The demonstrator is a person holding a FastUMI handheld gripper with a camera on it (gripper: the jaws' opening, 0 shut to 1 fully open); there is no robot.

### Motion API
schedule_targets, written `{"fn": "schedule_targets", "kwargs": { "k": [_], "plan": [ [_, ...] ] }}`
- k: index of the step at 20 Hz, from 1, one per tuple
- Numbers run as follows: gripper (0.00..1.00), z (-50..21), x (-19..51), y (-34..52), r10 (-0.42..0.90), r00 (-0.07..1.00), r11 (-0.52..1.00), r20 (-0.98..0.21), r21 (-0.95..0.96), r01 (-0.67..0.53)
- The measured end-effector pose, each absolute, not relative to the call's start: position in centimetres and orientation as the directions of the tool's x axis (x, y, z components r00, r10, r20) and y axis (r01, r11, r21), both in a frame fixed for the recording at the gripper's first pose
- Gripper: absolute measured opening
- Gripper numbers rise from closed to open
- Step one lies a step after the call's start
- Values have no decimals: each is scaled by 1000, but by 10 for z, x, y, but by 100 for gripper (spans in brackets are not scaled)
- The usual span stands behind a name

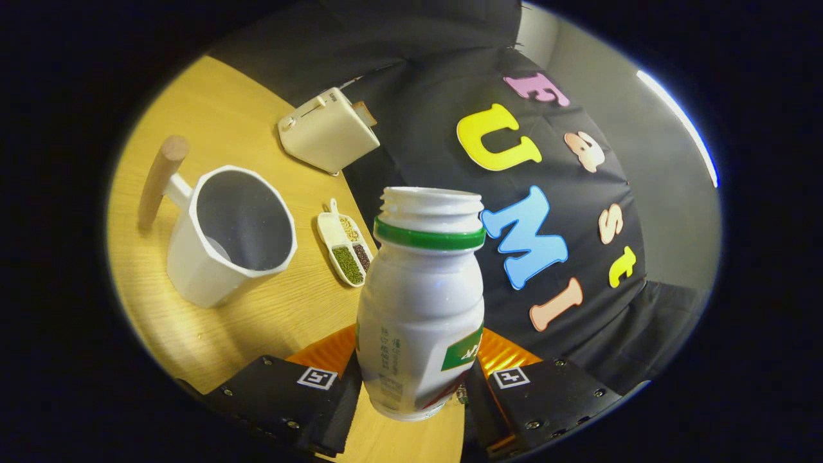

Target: Take the bottle from table, then pour the juice into the cup, finally place the bottle on the coaster

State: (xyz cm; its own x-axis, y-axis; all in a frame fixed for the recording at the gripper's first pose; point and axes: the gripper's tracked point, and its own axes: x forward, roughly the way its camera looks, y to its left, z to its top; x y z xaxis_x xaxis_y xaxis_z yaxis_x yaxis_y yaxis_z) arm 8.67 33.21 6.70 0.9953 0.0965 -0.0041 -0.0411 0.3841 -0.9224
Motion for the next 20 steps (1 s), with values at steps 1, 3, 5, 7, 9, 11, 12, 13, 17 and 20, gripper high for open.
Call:
{"fn": "schedule_targets", "kwargs": {
  "k": [1, 3, 5, 7, 9, 11, 12, 13, 17, 20],
  "plan": [
    [73, 69, 87, 333, 93, 996, 353, 8, -935, -26],
    [73, 68, 86, 333, 89, 996, 310, 18, -951, -10],
    [73, 66, 88, 334, 89, 996, 290, 17, -957, -10],
    [73, 67, 89, 333, 83, 996, 270, 18, -963, -5],
    [73, 66, 89, 333, 76, 997, 253, 16, -967, -4],
    [73, 65, 90, 331, 69, 998, 234, 14, -972, -2],
    [73, 64, 93, 330, 65, 998, 222, 15, -975, 0],
    [73, 66, 94, 330, 62, 998, 208, 18, -978, 5],
    [73, 68, 95, 330, 62, 997, 135, 34, -990, 26],
    [73, 70, 94, 331, 63, 997, 99, 44, -994, 37]
  ]
}}
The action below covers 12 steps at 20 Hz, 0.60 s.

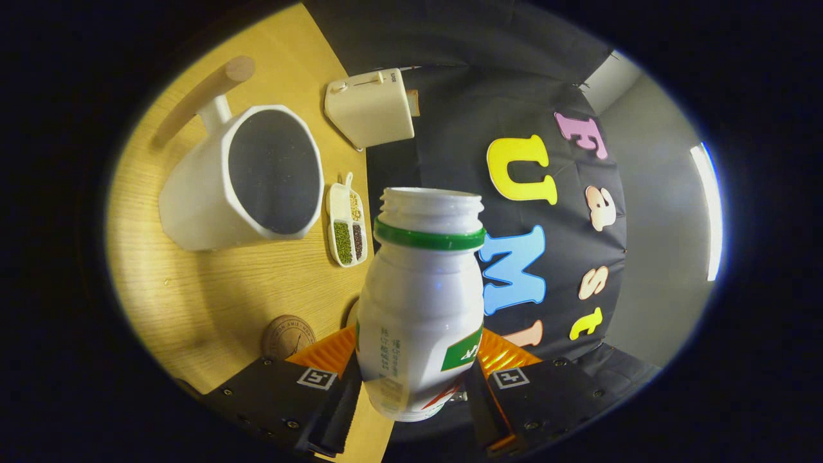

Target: Take the bottle from table, then pour the juice into the cup, finally place the bottle on the coaster

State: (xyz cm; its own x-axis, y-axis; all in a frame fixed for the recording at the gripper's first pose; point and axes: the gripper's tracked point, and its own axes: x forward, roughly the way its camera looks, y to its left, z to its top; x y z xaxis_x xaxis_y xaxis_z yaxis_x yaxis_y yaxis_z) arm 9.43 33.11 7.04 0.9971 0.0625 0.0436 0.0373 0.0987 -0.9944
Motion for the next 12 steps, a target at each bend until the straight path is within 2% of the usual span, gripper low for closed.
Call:
{"fn": "schedule_targets", "kwargs": {
  "k": [12],
  "plan": [
    [73, 81, 100, 328, 50, 993, -68, 109, -991, 112]
  ]
}}
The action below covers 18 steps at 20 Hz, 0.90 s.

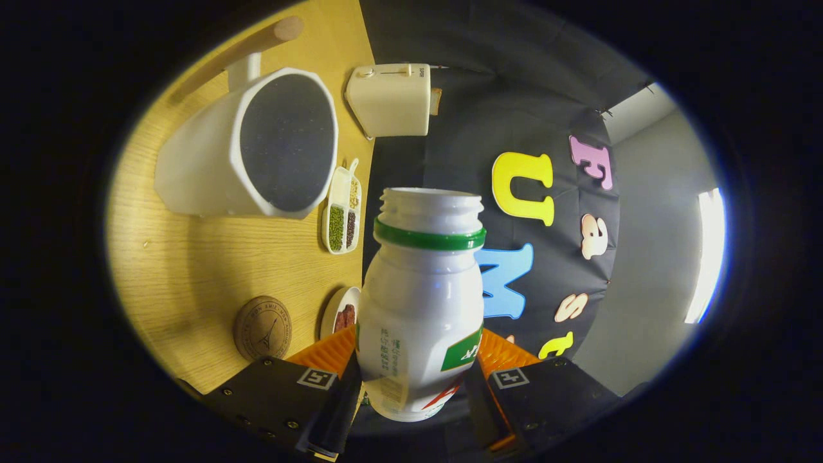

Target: Take the bottle from table, then pour the juice into the cup, finally place the bottle on the coaster

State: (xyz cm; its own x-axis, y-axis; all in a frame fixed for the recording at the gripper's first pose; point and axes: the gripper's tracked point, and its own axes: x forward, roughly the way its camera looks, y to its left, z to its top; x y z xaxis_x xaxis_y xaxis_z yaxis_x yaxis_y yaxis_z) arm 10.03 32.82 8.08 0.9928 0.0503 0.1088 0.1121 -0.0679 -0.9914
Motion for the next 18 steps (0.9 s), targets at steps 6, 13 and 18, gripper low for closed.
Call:
{"fn": "schedule_targets", "kwargs": {
  "k": [6, 13, 18],
  "plan": [
    [73, 89, 101, 327, 47, 992, -117, 121, -985, 126],
    [73, 104, 100, 331, 50, 987, -206, 152, -966, 159],
    [73, 108, 98, 333, 53, 986, -229, 157, -959, 165]
  ]
}}
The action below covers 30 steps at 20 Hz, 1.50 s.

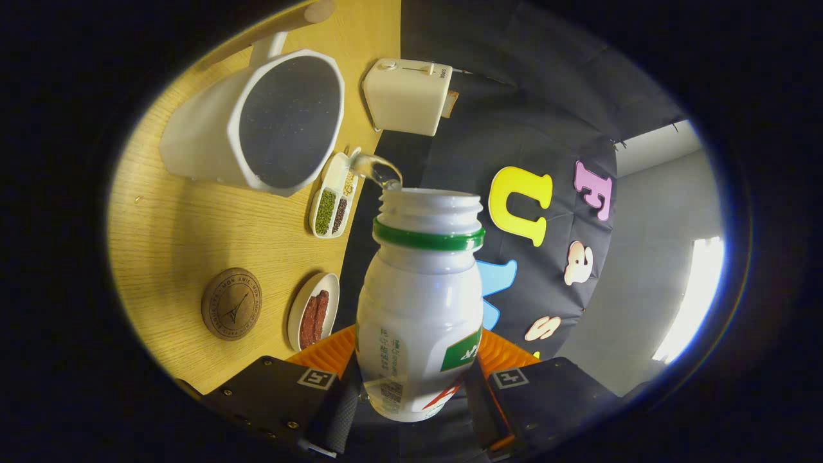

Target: Take the bottle from table, then pour the juice into the cup, finally place the bottle on the coaster

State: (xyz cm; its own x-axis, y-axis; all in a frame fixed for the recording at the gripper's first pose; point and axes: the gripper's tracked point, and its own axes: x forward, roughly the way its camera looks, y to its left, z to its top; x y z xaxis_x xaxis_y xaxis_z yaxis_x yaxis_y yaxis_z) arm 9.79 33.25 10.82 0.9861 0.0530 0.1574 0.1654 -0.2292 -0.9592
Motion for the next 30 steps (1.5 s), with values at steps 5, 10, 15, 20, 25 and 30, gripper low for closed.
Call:
{"fn": "schedule_targets", "kwargs": {
  "k": [5, 10, 15, 20, 25, 30],
  "plan": [
    [73, 113, 95, 330, 54, 984, -254, 168, -951, 176],
    [73, 117, 94, 331, 55, 983, -276, 177, -943, 185],
    [73, 122, 93, 331, 57, 980, -305, 189, -932, 197],
    [73, 128, 91, 333, 61, 978, -331, 201, -920, 210],
    [73, 131, 92, 335, 65, 978, -349, 200, -913, 210],
    [73, 134, 91, 337, 66, 976, -377, 209, -900, 219]
  ]
}}
